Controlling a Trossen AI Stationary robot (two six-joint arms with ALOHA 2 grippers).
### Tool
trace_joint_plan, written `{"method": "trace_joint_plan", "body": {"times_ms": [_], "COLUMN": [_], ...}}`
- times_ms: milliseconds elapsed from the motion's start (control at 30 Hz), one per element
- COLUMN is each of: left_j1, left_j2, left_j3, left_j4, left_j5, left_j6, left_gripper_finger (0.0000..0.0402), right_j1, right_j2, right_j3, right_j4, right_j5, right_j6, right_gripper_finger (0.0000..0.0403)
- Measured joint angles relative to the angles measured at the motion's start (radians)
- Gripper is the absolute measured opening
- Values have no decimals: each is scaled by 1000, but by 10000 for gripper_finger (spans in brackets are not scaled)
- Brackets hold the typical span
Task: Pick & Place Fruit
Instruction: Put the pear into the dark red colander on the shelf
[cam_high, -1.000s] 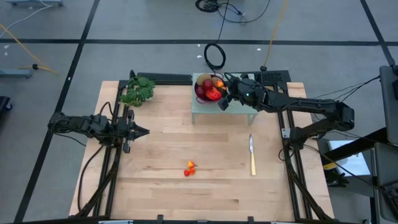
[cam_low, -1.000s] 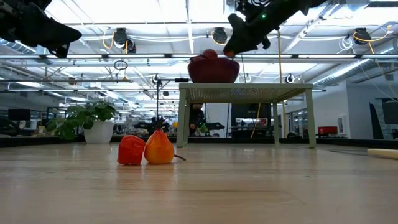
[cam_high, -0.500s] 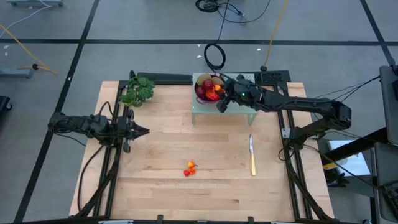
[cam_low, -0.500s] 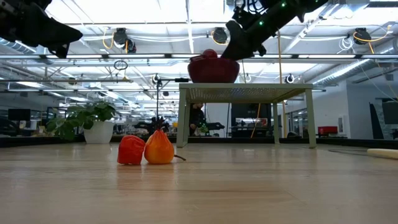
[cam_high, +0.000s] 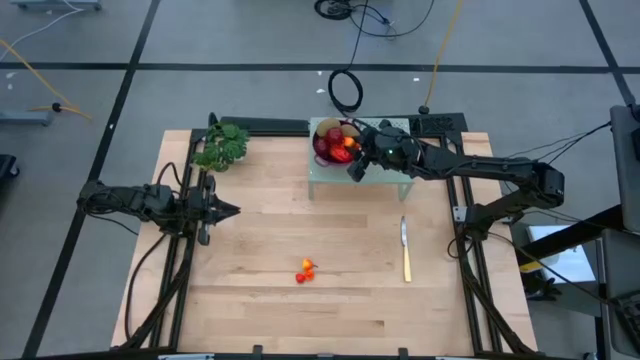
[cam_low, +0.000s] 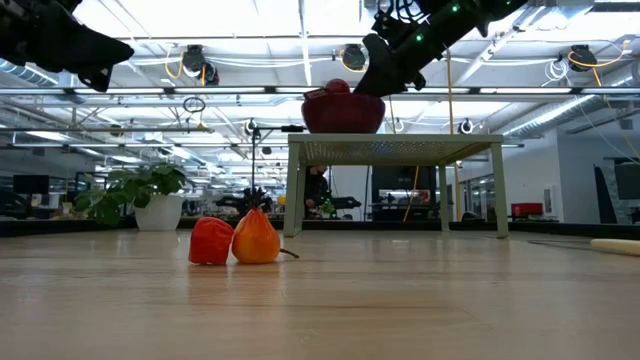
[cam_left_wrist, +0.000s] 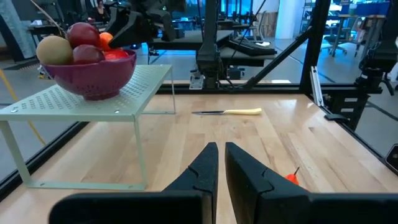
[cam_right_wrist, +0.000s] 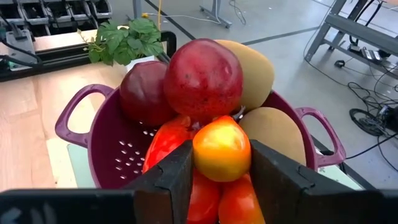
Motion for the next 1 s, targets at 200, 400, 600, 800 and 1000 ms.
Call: {"method": "trace_joint_plan", "body": {"times_ms": [200,400,600,800,1000], "left_j1": [0,0,0,0,0], "left_j2": [0,0,0,0,0], "left_j3": [0,0,0,0,0], "left_j4": [0,0,1,1,1], "left_j5": [0,0,0,0,0], "left_j6": [0,0,0,0,0], "left_gripper_finger": [33,33,33,33,33], "right_j1": [-9,-26,-27,-19,41], "right_j2": [0,-2,-44,-98,-148], "right_j3": [0,0,2,0,0], "right_j4": [0,20,49,46,29], "right_j5": [-1,1,-2,-2,19], "right_j6": [15,15,-17,-9,-11], "right_gripper_finger": [177,214,217,210,206]}}
